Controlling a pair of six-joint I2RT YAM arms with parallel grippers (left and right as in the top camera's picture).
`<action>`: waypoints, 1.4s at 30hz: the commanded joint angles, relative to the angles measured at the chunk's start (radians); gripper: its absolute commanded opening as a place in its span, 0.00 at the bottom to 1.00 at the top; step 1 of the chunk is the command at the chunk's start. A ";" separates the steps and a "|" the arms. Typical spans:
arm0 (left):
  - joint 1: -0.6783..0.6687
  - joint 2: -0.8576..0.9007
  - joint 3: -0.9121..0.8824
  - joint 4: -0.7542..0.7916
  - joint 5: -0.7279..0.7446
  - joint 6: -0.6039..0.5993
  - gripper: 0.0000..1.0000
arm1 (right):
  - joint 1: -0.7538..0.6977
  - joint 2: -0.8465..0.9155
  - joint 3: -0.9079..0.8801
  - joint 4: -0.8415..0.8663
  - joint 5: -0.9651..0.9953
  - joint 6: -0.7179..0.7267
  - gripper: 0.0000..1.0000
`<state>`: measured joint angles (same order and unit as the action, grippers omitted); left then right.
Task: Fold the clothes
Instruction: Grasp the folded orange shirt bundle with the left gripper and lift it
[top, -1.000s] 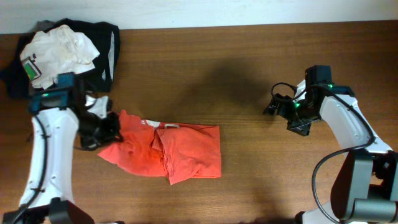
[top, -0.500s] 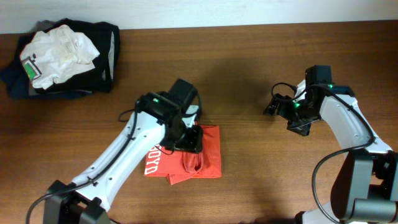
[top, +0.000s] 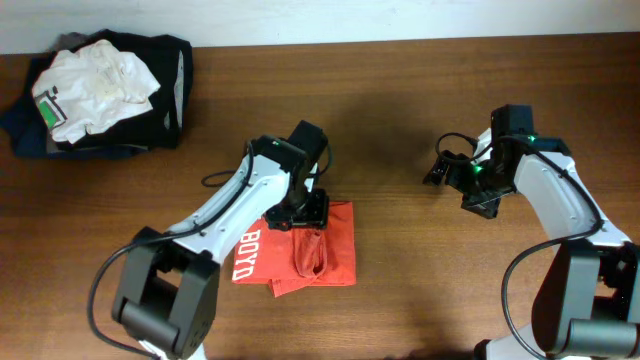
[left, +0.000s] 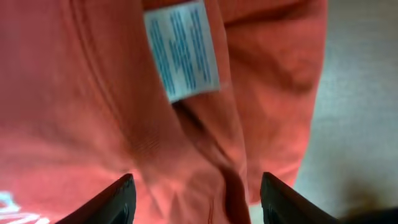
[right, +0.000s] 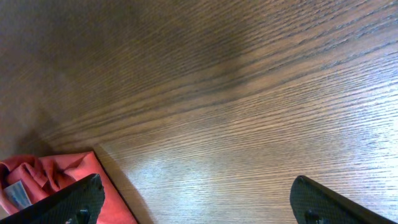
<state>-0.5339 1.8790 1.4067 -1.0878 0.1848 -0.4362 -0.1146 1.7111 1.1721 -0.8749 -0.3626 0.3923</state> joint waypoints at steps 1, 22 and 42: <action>-0.010 0.048 0.001 0.019 -0.010 -0.046 0.63 | -0.004 0.006 -0.008 0.000 0.009 0.000 0.99; -0.093 0.006 0.305 -0.407 -0.014 0.050 0.01 | -0.004 0.006 -0.008 0.000 0.009 0.000 0.99; -0.181 0.025 0.212 -0.123 -0.032 0.029 0.06 | -0.004 0.006 -0.008 0.000 0.009 0.000 0.99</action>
<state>-0.7067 1.9095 1.6024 -1.2198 0.1543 -0.4046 -0.1146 1.7123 1.1721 -0.8749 -0.3626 0.3923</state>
